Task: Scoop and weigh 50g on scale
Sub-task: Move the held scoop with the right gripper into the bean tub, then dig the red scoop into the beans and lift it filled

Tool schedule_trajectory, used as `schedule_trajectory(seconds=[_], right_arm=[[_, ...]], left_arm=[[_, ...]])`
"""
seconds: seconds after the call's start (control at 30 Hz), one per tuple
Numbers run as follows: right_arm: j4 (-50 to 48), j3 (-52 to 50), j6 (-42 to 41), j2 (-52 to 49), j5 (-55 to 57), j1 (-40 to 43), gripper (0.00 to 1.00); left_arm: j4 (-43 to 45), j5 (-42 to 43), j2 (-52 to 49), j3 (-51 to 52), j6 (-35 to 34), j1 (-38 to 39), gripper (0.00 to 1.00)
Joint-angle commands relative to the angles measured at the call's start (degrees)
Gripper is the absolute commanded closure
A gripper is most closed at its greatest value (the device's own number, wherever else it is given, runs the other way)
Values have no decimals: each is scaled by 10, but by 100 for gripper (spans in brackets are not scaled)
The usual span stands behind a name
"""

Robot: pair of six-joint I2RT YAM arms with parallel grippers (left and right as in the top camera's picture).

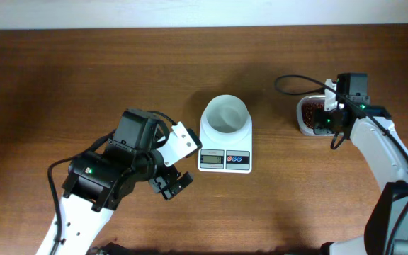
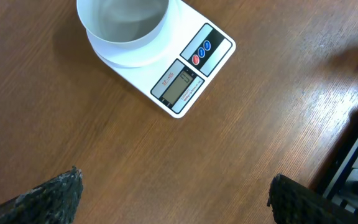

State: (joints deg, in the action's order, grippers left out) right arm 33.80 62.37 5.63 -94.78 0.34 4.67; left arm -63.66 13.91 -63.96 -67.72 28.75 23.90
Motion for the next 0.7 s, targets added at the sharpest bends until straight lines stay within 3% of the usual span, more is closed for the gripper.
schedule_trajectory(seconds=[0.0, 0.33, 0.67], right_arm=[[14, 2, -17, -13, -80, 7, 96], [30, 2, -20, -13, -238, 121, 96], [38, 2, -28, -33, -297, 145, 96]], left_arm=[[1, -2, 3, -13, 9, -3, 1], [-1, -2, 3, -13, 9, -3, 1], [-1, -2, 3, -13, 9, -3, 1]])
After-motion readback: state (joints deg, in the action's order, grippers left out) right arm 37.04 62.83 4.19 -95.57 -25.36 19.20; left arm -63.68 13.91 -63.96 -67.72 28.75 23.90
